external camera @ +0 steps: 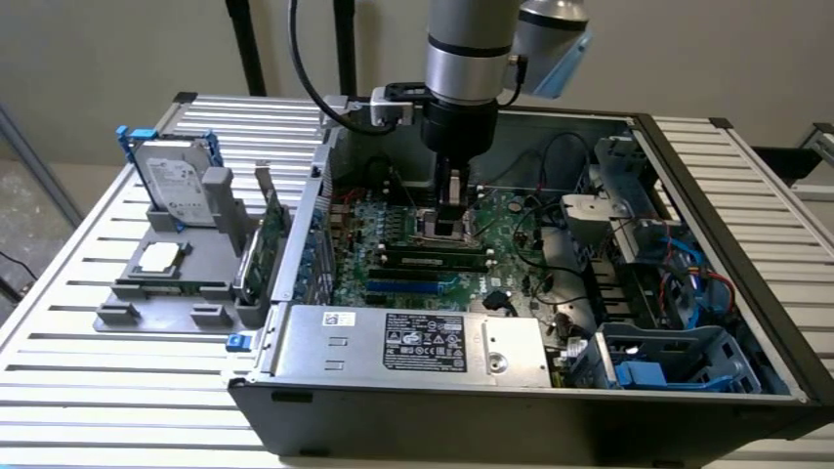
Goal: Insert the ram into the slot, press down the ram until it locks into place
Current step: 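Press down the ram until it locks into place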
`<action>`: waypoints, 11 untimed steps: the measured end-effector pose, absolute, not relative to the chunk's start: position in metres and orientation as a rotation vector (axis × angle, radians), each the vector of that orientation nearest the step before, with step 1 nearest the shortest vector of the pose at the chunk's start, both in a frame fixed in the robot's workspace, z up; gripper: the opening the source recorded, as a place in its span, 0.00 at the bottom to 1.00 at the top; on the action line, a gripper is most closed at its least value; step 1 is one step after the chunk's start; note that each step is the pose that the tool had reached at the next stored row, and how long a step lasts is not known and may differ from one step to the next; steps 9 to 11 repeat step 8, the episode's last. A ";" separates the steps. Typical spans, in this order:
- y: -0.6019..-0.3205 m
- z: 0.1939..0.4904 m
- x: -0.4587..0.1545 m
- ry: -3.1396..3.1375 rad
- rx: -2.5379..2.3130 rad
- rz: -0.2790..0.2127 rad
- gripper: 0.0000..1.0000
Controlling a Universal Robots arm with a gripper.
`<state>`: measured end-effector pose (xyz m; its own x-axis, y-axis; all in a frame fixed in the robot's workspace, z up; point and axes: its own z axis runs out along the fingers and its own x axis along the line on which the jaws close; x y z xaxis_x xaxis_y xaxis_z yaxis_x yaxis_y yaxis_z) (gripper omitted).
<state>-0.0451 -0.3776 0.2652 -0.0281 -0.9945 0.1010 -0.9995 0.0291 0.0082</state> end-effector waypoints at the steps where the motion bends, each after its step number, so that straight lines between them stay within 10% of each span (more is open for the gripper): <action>1: -0.378 0.265 -0.045 -2.196 2.134 0.099 0.11; 11: -0.378 0.265 -0.045 -2.196 2.134 0.099 0.11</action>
